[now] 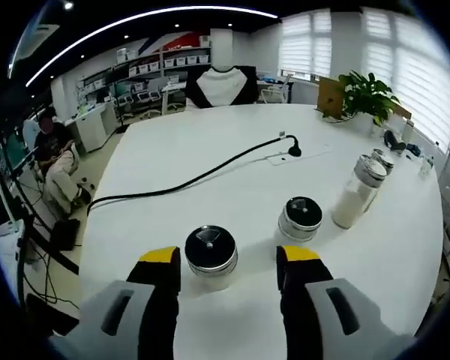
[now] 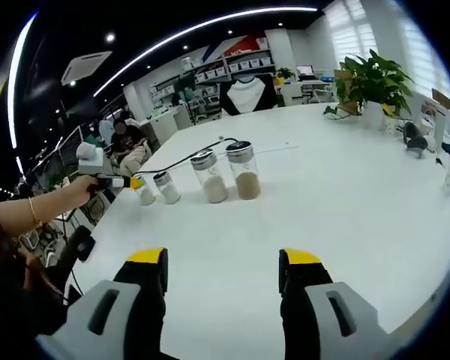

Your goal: Rotate the seasoning bottle until the label or dispensing opening points toward the visible target arrow and the bottle remains upright within the marked orientation range

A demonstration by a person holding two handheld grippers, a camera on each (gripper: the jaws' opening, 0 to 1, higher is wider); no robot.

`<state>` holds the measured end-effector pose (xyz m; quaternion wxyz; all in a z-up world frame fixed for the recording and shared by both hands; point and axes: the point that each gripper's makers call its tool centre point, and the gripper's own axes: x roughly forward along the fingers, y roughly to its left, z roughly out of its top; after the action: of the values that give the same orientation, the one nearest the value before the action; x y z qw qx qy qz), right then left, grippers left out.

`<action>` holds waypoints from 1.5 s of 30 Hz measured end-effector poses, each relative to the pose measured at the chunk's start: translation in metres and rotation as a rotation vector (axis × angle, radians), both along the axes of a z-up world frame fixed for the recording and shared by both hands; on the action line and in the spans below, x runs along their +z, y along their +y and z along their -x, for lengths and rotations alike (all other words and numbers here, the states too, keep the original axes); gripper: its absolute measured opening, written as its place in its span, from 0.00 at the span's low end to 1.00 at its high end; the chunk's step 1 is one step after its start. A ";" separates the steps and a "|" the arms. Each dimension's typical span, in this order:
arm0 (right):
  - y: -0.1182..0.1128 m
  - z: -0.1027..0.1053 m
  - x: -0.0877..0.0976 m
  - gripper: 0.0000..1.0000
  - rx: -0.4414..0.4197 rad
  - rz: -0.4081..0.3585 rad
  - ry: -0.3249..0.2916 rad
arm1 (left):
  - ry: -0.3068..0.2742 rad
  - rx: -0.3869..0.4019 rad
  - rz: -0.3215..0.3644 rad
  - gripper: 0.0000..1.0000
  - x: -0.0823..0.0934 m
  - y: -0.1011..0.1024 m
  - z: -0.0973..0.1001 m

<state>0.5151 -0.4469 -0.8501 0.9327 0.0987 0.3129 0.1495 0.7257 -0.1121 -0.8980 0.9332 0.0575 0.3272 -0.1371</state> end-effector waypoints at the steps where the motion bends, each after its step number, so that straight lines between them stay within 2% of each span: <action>1: -0.002 -0.001 0.001 0.59 -0.006 -0.001 -0.005 | 0.005 -0.004 -0.012 0.53 -0.001 0.001 -0.002; 4: -0.006 -0.004 0.002 0.59 -0.024 0.004 -0.018 | 0.003 -0.008 -0.020 0.52 -0.001 0.002 -0.005; 9: -0.010 -0.005 0.001 0.59 -0.056 -0.002 -0.021 | 0.023 -0.015 -0.038 0.47 -0.011 0.003 -0.006; 17: -0.010 -0.002 -0.004 0.59 -0.063 -0.003 -0.011 | 0.017 0.018 0.005 0.40 -0.013 0.005 -0.011; 25: -0.012 -0.001 -0.002 0.59 -0.077 0.001 -0.016 | 0.017 0.029 -0.013 0.34 -0.016 0.008 -0.012; 31: -0.013 0.001 0.000 0.59 -0.077 0.016 -0.020 | 0.014 0.019 0.003 0.34 -0.015 0.008 -0.013; 35: -0.012 0.002 0.004 0.58 -0.046 0.079 -0.045 | 0.008 0.009 0.014 0.33 -0.010 0.008 -0.010; 39: -0.010 0.002 0.004 0.58 -0.030 0.081 -0.048 | -0.011 -0.026 0.006 0.33 -0.008 0.006 -0.008; 45: -0.006 0.005 0.003 0.58 -0.026 0.066 -0.048 | -0.005 -0.035 0.005 0.33 -0.008 0.006 -0.007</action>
<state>0.5100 -0.4534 -0.8470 0.9447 0.0681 0.2936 0.1293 0.7327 -0.1060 -0.9061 0.9315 0.0615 0.3236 -0.1541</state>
